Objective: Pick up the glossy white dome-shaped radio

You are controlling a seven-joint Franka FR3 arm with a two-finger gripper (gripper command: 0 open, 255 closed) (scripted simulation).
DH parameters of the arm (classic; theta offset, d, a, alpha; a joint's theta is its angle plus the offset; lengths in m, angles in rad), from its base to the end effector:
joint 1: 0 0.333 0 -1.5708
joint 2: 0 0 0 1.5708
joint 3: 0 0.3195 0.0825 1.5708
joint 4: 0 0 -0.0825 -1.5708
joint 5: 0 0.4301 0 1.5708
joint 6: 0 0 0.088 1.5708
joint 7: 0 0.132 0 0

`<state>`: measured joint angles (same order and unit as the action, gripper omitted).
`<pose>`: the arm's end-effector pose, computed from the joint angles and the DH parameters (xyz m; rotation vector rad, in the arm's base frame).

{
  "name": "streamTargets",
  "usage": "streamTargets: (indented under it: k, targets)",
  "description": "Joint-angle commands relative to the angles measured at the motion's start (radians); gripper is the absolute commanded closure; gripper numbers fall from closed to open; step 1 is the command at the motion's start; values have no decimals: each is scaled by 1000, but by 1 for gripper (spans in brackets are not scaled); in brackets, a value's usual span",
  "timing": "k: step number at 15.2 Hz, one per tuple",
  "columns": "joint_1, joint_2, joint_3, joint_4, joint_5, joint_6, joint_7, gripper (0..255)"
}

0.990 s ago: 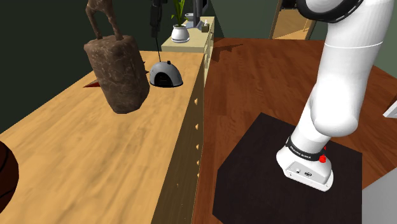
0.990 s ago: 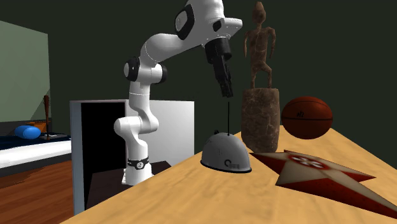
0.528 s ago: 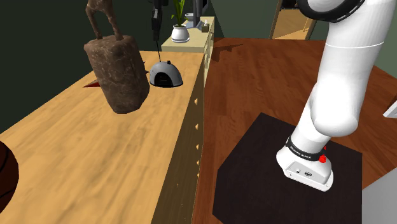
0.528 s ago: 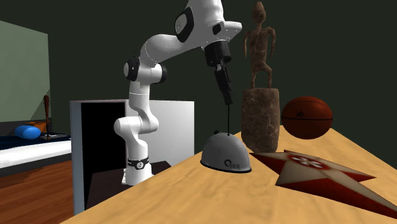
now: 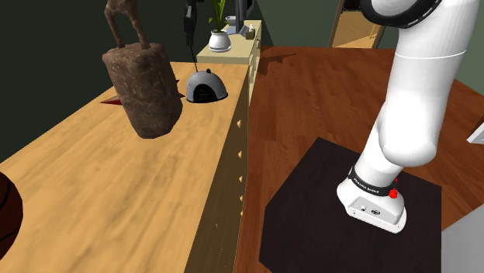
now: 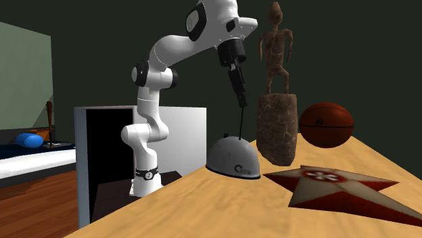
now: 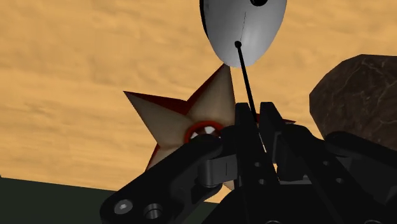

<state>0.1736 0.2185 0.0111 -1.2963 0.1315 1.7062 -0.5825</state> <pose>0.6717 0.1405 0.6217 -2.8138 -1.1262 -0.3256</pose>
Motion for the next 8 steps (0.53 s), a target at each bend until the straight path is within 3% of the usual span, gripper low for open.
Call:
streamTargets:
  k: [1,8]
  targets:
    - [0,11,0,42,-1,-29,4,255]
    - [-2,74,1,232,-2,-155,19,255]
